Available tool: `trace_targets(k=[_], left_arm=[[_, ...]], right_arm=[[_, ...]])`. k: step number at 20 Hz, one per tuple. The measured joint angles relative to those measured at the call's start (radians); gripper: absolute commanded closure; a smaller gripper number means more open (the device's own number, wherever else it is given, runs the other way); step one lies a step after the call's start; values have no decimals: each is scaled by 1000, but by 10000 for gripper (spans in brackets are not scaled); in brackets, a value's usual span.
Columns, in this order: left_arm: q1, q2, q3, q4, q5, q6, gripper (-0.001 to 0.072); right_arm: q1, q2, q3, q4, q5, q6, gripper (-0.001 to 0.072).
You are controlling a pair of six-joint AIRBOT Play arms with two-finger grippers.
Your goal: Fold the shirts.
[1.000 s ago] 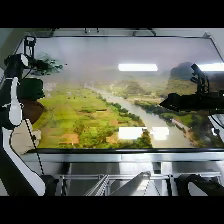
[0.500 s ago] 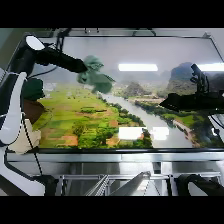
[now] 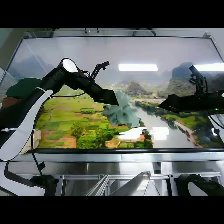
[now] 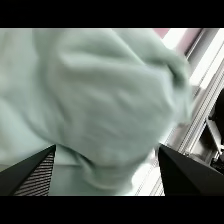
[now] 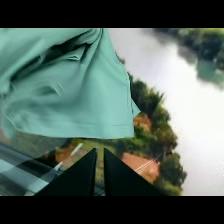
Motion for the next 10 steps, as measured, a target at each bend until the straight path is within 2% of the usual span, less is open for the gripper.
trace_targets(k=[7,10], left_arm=[[137,24,-75,-7,-183,-118,-4],[184,75,-196,-9,-167,-116,-3]], right_arm=[[29,-33,-2,0,65,-35,211],[106,-116,-3,7,42,-51,210]])
